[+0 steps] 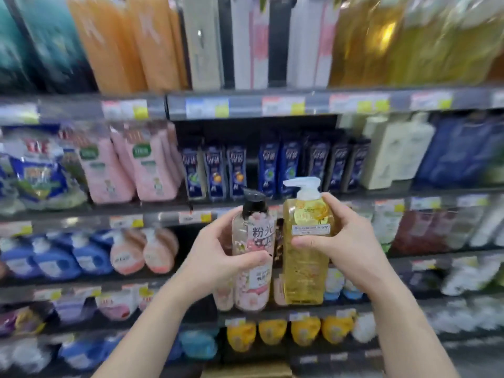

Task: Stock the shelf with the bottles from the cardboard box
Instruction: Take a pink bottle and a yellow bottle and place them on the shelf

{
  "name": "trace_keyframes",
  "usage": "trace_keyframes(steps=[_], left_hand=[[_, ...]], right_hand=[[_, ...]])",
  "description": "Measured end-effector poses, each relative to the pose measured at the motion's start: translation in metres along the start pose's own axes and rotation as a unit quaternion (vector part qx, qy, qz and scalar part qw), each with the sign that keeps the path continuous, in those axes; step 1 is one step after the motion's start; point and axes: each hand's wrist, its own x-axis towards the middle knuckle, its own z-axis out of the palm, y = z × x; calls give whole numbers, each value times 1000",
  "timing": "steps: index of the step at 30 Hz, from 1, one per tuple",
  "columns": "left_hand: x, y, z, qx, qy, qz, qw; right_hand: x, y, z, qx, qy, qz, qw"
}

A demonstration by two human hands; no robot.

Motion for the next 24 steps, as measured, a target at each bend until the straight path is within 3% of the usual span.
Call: trace_keyframes(steps=[5, 13, 24], left_hand=[[-1, 85, -8, 4, -14, 84, 996], [-11, 184, 36, -24, -60, 159, 985], [1, 292, 212, -5, -96, 171, 981]], right_hand=[[-35, -69, -50, 1, 54, -44, 998], [-90, -114, -150, -21, 107, -60, 992], [-146, -88, -360, -61, 128, -66, 988]])
